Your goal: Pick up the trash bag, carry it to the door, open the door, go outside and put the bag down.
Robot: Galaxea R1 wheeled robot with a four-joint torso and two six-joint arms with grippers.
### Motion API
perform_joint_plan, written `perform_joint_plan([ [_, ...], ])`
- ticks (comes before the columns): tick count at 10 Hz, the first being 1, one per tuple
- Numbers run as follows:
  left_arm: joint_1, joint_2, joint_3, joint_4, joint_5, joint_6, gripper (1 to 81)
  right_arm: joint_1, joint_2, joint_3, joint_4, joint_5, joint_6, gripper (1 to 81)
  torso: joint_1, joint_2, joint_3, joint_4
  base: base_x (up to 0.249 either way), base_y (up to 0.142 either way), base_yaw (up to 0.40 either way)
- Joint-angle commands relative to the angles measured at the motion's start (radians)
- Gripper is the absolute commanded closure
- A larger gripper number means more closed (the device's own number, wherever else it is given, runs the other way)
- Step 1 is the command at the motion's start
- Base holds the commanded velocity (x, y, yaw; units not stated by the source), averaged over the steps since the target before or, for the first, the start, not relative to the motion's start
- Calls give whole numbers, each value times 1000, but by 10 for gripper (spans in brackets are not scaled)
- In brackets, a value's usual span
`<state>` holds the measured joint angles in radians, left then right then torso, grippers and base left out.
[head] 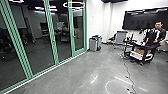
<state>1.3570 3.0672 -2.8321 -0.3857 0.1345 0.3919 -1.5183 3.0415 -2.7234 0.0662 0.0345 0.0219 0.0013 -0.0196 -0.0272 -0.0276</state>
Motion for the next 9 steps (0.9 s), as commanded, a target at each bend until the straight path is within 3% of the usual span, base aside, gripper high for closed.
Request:
perform_joint_plan([
  [1,-68,4,-4,10,59,5,811,48,6,1,-6,-50,-4,10,0,0,0,0,191,0,0],
  [9,-68,4,-4,8,59,5,811,48,6,1,-6,-50,-4,10,0,0,0,0,188,-54,0],
])
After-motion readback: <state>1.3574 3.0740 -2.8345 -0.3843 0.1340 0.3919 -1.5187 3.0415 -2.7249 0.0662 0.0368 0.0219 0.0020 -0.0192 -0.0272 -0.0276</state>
